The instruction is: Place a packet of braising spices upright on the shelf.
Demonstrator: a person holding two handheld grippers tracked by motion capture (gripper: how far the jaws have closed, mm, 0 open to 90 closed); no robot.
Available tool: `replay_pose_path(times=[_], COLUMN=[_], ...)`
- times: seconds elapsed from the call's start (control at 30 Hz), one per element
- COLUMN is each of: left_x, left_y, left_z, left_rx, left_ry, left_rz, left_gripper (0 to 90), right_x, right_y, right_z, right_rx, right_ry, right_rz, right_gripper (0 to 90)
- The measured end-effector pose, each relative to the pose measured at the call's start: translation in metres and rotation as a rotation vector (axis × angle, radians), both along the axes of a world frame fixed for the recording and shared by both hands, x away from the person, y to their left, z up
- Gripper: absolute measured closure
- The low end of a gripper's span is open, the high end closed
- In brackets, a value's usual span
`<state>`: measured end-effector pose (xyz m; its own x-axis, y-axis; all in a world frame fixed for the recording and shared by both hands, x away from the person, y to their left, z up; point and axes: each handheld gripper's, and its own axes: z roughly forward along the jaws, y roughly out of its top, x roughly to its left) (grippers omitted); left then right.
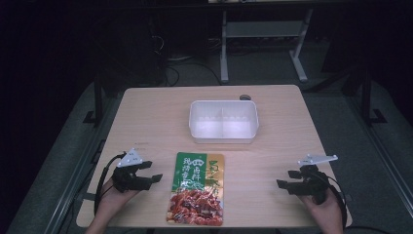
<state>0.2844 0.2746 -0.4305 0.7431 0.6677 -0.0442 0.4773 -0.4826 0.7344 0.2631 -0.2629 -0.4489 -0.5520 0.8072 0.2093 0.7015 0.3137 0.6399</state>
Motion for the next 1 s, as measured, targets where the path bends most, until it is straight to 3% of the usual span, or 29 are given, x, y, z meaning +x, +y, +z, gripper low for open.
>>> replay_pose_path(times=[0.13, 0.4, 0.6, 0.77, 0.83, 1.0], left_x=[0.0, -0.002, -0.002, -0.002, -0.003, -0.005], left_y=[-0.003, -0.013, -0.02, -0.028, -0.032, -0.045], left_z=[0.001, 0.002, 0.003, 0.003, 0.002, -0.003], left_rx=[-0.013, 0.009, -0.001, -0.011, -0.014, 0.034], left_ry=[0.003, 0.009, 0.018, 0.036, 0.047, 0.067], left_rz=[-0.009, -0.065, -0.085, -0.112, -0.134, -0.185], left_gripper=[36.3, 54.0, 56.9, 66.4, 72.7, 77.3], right_x=[0.0, -0.001, -0.001, 0.0, 0.003, 0.012], right_y=[0.002, 0.003, 0.006, 0.011, 0.019, 0.036], right_z=[0.0, 0.001, 0.001, 0.005, 0.01, 0.017], right_rx=[-0.003, -0.003, -0.009, 0.004, 0.01, -0.002], right_ry=[0.001, -0.004, -0.003, -0.005, -0.014, -0.002], right_rz=[0.005, 0.008, 0.013, 0.026, 0.052, 0.118], right_gripper=[35.3, 35.2, 35.2, 34.5, 33.5, 32.0])
